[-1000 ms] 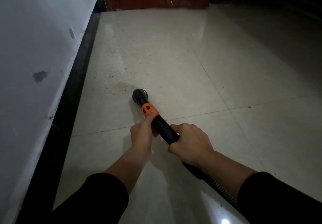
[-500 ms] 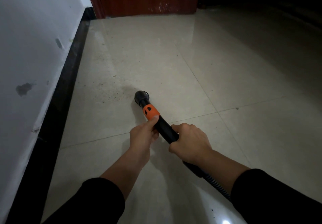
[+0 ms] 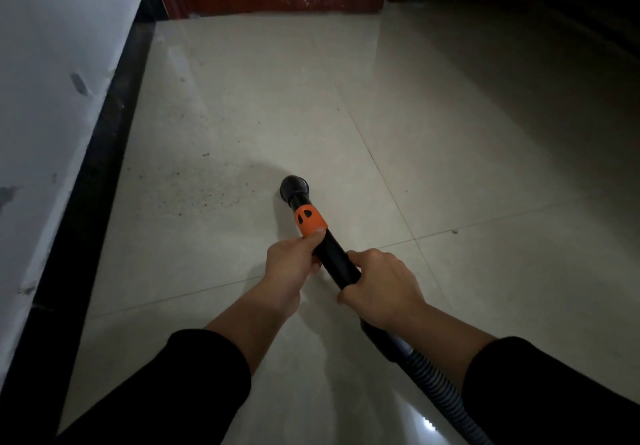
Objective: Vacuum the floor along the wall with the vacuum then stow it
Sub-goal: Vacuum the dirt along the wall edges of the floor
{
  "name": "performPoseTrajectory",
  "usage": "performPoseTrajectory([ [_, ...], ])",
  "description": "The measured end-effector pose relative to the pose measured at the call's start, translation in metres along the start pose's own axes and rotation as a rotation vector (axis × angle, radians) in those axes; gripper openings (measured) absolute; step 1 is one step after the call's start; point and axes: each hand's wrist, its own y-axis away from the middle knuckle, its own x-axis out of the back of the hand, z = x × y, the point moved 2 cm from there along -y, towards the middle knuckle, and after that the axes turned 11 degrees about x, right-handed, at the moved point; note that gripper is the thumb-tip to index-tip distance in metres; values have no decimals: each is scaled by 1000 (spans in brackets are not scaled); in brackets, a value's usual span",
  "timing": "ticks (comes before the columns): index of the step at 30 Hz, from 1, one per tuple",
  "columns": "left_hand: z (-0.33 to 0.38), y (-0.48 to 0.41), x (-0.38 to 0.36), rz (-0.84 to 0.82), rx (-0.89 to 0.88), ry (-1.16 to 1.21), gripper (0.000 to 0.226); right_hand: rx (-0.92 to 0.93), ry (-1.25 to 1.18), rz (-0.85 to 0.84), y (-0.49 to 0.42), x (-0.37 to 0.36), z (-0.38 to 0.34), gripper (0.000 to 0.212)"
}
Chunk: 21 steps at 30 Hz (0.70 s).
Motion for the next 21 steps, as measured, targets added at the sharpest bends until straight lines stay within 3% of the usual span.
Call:
performPoseTrajectory([
  [12,6,24,-53,15,126,-64,17,-54,8,-97,17,48,27,30],
  [15,13,28,-58,57,156,-57,27,-76,-15,-122,17,55,25,31],
  [21,25,13,-47,83,135,-100,26,-84,-12,-155,-2,49,12,26],
])
